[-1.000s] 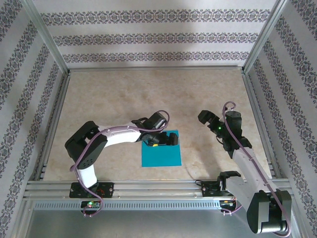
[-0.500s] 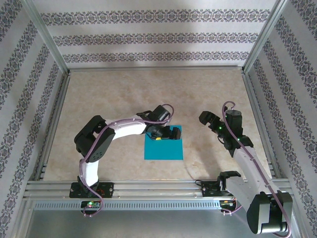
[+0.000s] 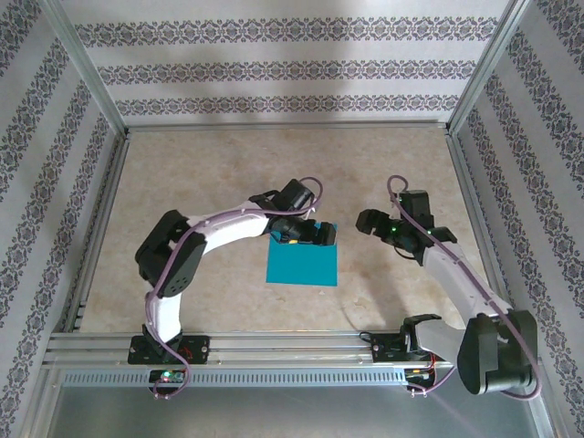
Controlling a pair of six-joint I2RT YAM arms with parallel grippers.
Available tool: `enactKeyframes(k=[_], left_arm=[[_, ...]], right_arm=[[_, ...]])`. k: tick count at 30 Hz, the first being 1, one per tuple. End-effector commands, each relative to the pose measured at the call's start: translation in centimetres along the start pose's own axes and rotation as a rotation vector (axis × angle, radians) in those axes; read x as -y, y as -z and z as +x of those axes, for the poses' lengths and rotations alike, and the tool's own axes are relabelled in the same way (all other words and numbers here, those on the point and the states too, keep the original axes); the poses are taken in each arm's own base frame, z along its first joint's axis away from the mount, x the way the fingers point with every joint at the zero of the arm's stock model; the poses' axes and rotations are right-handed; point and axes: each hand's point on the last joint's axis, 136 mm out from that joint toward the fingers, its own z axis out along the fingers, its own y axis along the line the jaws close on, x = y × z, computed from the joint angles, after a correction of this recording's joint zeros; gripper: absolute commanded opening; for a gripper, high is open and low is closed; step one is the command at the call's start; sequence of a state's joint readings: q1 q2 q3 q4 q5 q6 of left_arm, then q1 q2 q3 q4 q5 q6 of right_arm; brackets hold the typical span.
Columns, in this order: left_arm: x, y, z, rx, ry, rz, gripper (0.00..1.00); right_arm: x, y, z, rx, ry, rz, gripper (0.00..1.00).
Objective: Fold a paper plane with a square sheet of paper (fold left side to right side)
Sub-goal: Move the square sheet of paper to the center of the table.
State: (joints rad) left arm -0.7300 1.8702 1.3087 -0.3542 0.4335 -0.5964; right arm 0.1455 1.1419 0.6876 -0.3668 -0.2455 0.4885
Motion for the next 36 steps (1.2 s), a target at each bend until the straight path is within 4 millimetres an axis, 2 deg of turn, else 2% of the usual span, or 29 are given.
enactKeyframes(k=[1,7,10,16,20,27,36], left_arm=[[-0.7,3.3,0.0,0.061,0.054,0.003,1.00],[-3.9,3.6,4.8,0.006,0.150,-0.036,1.00],[-4.4,3.4,6.1,-0.011,0.187,-0.022,0.99],[-3.7,2.4,6.5,-0.029,0.220,0.053,0.93],[-4.1,1.7,6.9,-0.052,0.234,0.051,0.92],[-5.1,0.8,7.8,-0.088,0.257,0.018,0.91],[-6.3,0.4,8.7,-0.105,0.278,-0.026,0.90]], right_arm=[[-0.9,-0.7,0.2,-0.038,0.092,0.043,0.86],[-3.7,-4.1,1.1,-0.113,0.225,0.088,0.90],[-5.0,-5.9,1.5,-0.151,0.268,0.100,0.91],[-6.2,-9.0,2.0,-0.195,0.340,0.152,0.93],[-6.6,-10.4,2.1,-0.212,0.366,0.172,0.93],[-6.7,-12.1,2.9,-0.256,0.375,0.181,0.88],[-6.0,-13.5,5.1,-0.317,0.392,0.218,0.89]])
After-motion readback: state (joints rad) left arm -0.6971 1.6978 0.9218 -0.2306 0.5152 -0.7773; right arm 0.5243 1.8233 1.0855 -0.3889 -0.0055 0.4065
